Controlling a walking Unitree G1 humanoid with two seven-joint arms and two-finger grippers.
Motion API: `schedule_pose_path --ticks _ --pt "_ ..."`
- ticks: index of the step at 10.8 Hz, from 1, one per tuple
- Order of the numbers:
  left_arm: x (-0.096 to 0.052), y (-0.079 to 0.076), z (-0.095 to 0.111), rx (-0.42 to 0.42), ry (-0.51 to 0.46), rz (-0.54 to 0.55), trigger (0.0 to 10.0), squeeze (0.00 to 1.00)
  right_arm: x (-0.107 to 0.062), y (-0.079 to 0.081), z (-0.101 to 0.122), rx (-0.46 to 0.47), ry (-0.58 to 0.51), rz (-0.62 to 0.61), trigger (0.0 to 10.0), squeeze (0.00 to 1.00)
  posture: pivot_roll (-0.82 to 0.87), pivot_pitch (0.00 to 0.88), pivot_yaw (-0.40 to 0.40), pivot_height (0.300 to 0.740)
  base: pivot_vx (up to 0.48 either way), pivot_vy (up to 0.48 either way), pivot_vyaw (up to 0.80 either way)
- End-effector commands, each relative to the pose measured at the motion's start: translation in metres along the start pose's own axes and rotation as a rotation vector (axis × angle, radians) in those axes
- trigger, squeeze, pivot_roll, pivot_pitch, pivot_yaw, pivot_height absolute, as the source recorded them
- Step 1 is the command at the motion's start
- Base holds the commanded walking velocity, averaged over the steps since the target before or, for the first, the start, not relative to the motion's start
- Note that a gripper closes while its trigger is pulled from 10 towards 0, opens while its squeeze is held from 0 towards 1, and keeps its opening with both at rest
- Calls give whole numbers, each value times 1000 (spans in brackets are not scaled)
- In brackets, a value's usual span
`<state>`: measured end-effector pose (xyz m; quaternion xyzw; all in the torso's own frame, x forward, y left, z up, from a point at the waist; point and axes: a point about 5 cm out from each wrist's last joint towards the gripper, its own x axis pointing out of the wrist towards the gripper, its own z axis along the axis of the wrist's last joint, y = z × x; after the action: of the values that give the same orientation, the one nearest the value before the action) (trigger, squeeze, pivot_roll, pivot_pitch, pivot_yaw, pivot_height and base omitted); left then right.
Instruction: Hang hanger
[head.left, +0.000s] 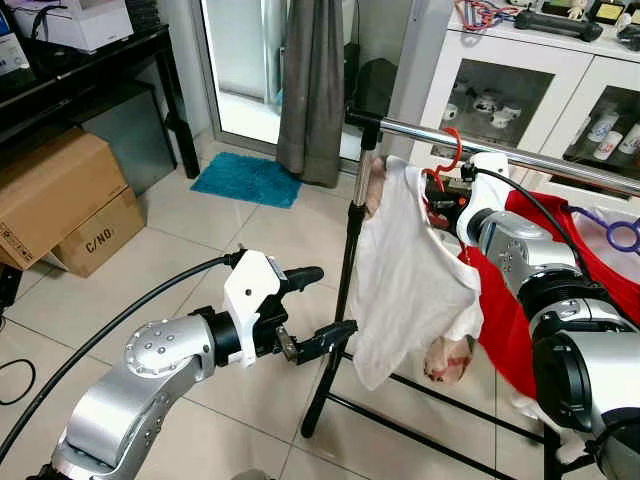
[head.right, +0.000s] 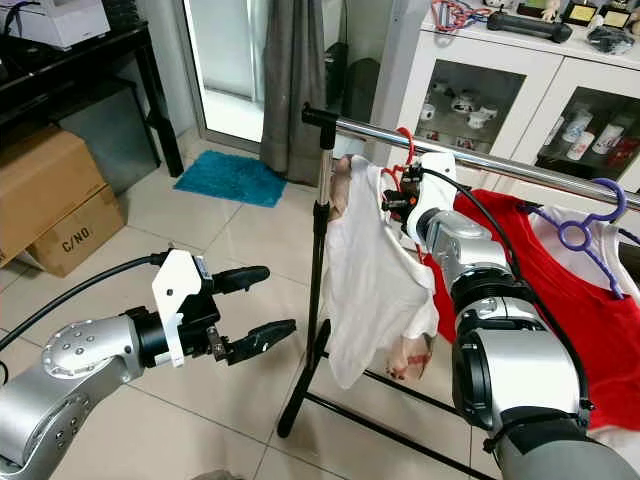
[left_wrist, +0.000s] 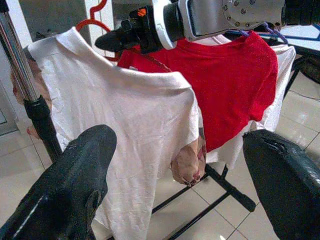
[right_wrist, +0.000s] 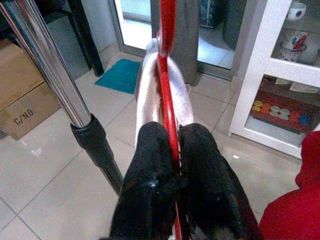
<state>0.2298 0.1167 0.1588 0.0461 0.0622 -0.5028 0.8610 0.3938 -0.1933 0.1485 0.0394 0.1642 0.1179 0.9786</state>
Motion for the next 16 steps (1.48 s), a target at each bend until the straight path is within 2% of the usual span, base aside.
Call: schedule_pose_path --ticks 1,5,6,7,8,9,10,12,13,14,16 --pt "2 -3 3 10 -1 -29 10000 0 0 -1 7 1 -22 1 0 0 88 0 -22 740 0 0 0" --pt "3 -3 3 14 2 -34 10000 0 0 -2 7 0 -27 2 0 0 86 0 -22 740 0 0 0" --pt "4 -4 3 21 -5 -25 10000 0 -2 -4 13 -23 -56 -1 0 0 93 0 -30 740 0 0 0" --pt "5 3 4 46 -11 58 10000 0 -8 -12 23 -58 -119 -14 0 0 96 0 -34 740 0 0 0" --pt "6 10 0 63 13 145 10000 0 -17 -17 26 -77 -149 14 0 0 96 0 -37 740 0 0 0" --pt "7 16 0 66 6 219 10000 0 -35 -20 23 -141 -153 60 0 0 87 0 -28 740 0 0 0" --pt "7 16 1 62 -6 227 10000 0 -43 -20 21 -154 -151 75 0 0 82 0 -24 740 0 0 0" --pt "8 21 -2 38 -31 315 10000 0 -78 -12 -6 -225 -76 114 0 0 64 0 -17 740 0 0 0" --pt "9 26 -8 7 -36 389 10000 0 -91 -7 -21 -205 -57 107 0 0 59 0 -22 740 0 0 0" --pt "8 27 -15 -19 -27 418 10000 0 -101 -5 -35 -162 -52 67 0 0 58 0 -29 740 0 0 0" --pt "7 26 -17 -23 -19 433 10000 0 -112 2 -44 -115 -70 39 0 0 61 0 -40 740 -126 0 0"
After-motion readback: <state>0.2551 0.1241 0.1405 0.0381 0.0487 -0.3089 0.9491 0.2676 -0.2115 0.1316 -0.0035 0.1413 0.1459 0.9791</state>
